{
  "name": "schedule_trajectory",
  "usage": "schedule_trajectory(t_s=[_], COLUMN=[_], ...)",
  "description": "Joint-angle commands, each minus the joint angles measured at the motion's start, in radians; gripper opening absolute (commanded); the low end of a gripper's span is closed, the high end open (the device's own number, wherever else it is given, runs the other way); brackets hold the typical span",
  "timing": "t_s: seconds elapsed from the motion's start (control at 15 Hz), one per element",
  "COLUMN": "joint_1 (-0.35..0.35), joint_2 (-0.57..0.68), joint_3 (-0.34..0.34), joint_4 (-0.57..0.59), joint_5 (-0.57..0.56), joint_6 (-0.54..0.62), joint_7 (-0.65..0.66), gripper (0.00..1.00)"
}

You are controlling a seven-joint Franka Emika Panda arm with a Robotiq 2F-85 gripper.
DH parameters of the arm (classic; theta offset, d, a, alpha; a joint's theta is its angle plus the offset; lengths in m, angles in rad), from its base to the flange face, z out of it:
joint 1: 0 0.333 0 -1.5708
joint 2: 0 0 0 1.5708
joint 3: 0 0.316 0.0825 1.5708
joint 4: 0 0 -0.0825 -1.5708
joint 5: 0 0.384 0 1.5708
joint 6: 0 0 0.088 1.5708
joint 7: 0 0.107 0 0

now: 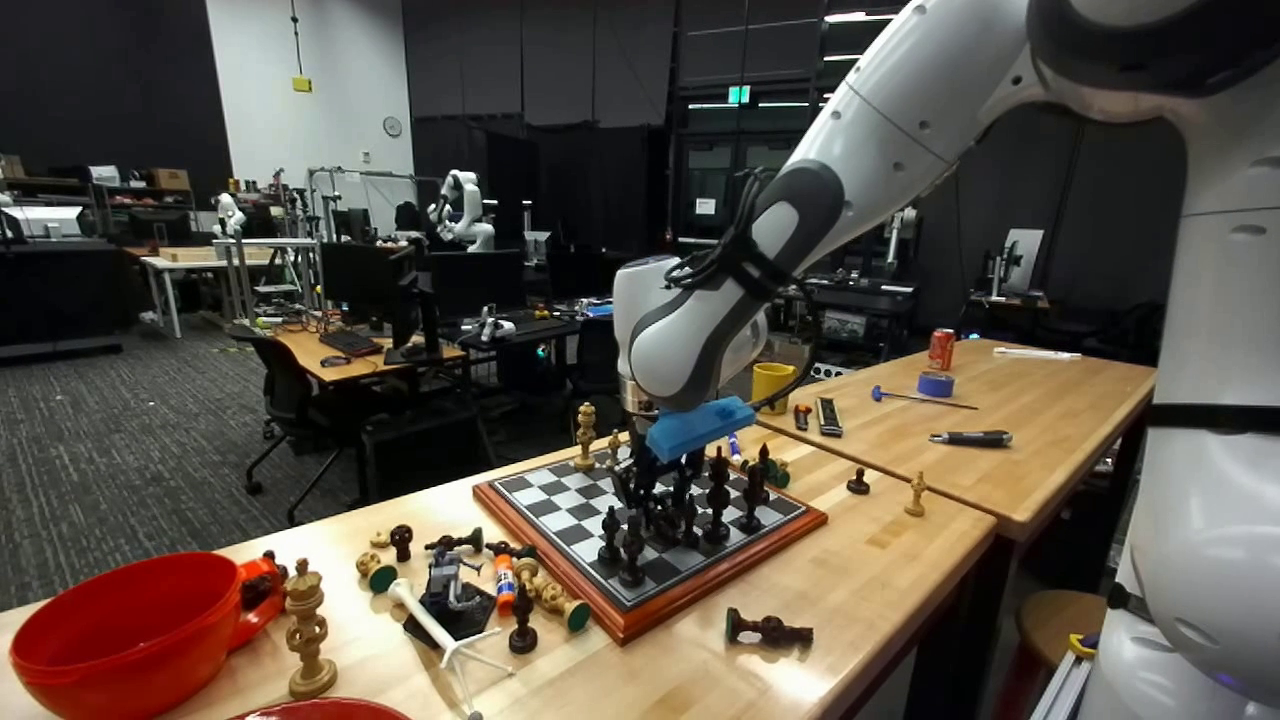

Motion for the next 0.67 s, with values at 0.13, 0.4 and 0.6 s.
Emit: schedule_trajectory(t_s=[0.13,0.4,0.6], joint_1=[0.012,0.015,0.022], joint_2=[-0.006,-0.023,-0.061], joint_3=[0.01,0.018,0.037], joint_4=[-0.011,-0.017,-0.025], joint_5=[0.028,0.042,0.087], joint_6=[-0.028,-0.029,-0.046], joint_7=[-0.071,-0.113,-0.175], gripper=[0.25,0.25,0.25])
